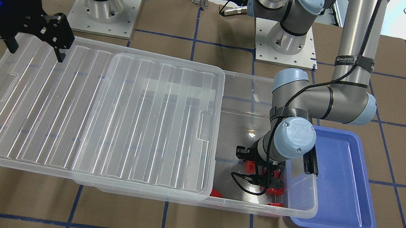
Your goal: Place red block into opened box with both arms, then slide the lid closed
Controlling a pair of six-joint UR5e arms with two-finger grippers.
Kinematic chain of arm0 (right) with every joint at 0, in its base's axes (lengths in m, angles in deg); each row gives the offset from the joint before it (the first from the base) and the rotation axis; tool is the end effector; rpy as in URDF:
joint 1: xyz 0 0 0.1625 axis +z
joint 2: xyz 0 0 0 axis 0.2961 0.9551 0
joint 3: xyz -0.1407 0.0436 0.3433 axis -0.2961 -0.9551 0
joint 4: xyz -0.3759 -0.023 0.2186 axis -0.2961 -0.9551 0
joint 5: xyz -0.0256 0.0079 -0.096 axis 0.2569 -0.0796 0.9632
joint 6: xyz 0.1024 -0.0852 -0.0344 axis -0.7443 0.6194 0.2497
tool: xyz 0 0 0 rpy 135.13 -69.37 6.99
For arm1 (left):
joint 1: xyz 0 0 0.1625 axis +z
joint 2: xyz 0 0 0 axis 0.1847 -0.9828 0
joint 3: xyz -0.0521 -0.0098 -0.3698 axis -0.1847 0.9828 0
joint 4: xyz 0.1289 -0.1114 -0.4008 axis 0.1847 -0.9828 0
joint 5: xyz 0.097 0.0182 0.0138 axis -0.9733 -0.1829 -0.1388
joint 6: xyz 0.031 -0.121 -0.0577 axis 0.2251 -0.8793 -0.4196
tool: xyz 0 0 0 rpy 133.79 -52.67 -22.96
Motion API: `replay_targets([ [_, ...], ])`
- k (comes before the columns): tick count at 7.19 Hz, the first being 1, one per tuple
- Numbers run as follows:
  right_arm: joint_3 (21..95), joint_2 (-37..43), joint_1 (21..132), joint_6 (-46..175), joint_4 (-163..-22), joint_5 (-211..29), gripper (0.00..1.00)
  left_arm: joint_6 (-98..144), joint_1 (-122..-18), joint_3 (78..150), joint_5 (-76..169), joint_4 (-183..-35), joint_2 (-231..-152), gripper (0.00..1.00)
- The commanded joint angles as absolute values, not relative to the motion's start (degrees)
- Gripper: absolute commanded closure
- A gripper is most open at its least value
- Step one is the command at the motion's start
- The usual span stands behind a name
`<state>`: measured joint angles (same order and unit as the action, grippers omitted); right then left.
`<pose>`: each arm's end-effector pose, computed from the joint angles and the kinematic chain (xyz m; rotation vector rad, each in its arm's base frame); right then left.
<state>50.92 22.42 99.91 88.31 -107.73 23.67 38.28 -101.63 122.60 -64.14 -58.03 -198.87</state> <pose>0.0603 -0.5421 0.4314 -0.0035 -3.0960 0.1228 -0.1451 -0.5702 0.0931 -0.0423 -3.1124 -0.3141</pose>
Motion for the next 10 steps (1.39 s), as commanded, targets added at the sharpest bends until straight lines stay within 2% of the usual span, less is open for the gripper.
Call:
replay_targets([
  [1,50.83,23.66,87.43,105.39,-104.31,23.9,0.0,38.15,-102.05,122.66,-64.05,-58.19,-198.56,0.0],
  [4,51.27,23.67,72.2,121.61,-104.02,22.94,0.0,38.59,-101.53,120.21,-64.93,-59.77,-193.92,0.0],
  [6,52.32,23.24,71.45,121.13,-104.46,22.94,0.0,38.68,-100.83,112.16,-65.19,-72.71,-189.96,0.0],
  [8,59.75,19.91,71.45,121.21,-112.39,22.67,0.0,38.6,-100.82,105.37,-65.19,-83.19,-185.22,0.0],
  [10,68.81,19.54,71.45,120.08,-123.74,22.58,0.01,37.54,-101.08,105.34,-64.75,-88.05,-178.2,0.0],
])
